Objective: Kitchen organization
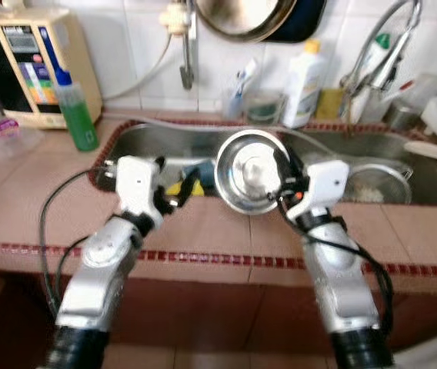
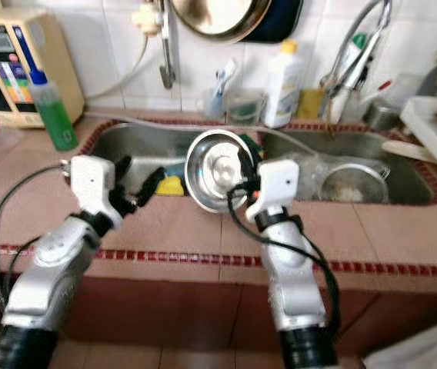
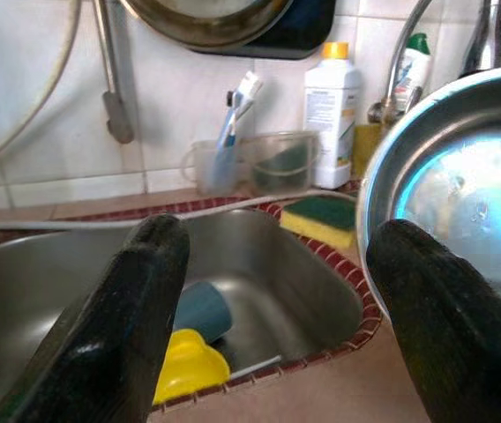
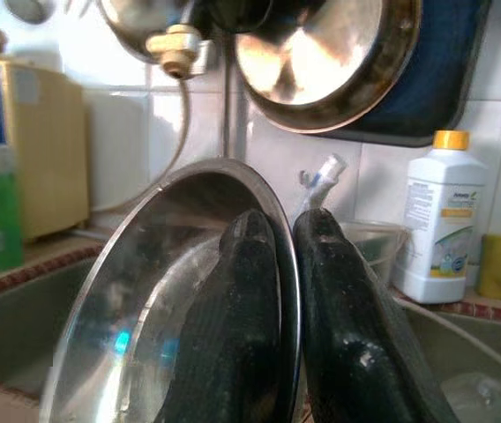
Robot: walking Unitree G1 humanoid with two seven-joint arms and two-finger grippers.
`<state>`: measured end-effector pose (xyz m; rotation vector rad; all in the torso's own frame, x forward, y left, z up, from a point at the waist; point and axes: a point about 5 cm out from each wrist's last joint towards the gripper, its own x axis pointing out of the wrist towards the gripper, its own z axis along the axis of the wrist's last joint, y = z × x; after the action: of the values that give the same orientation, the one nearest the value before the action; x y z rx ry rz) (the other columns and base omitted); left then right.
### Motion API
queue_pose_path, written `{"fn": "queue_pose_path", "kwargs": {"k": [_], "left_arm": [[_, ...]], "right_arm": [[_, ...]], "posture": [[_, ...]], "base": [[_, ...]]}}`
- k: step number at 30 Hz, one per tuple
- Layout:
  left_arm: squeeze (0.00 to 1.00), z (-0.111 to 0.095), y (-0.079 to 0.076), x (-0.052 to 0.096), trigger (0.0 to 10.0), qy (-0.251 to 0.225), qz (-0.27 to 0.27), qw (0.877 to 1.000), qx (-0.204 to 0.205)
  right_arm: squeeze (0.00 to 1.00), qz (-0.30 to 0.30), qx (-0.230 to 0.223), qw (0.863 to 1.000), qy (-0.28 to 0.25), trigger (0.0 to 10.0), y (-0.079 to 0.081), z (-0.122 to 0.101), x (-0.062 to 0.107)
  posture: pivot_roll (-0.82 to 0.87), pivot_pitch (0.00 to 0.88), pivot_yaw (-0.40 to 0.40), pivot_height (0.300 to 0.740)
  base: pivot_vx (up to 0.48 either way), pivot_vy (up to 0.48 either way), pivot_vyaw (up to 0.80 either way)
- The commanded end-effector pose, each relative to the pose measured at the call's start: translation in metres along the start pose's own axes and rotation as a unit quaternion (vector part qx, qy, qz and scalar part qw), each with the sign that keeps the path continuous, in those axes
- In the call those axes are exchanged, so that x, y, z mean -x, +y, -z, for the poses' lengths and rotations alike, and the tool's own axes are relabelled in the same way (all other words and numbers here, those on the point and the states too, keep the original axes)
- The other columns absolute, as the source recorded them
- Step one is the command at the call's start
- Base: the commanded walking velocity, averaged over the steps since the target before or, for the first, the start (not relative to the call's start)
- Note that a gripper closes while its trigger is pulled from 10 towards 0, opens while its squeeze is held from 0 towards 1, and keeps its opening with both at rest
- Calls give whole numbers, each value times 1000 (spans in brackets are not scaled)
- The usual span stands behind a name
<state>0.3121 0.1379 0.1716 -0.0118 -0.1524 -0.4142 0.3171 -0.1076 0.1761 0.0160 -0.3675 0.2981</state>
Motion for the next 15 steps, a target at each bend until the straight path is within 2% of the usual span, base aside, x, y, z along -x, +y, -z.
{"fn": "queue_pose_path", "kwargs": {"k": [1, 15], "left_arm": [[0, -2, -4, -1, 10000, 0, 11, 1000, -2], [0, -1, -3, 2, 10000, 1, 13, 1000, -1]], "right_arm": [[0, 3, 6, 1000, -10, 10000, -4, -4, -1], [0, 4, 10, 1000, -6, 10000, -7, -3, 1]], "posture": [[-81, 46, 17, 740], [-83, 62, 17, 740]], "base": [[0, 0, 0], [0, 0, 0]]}}
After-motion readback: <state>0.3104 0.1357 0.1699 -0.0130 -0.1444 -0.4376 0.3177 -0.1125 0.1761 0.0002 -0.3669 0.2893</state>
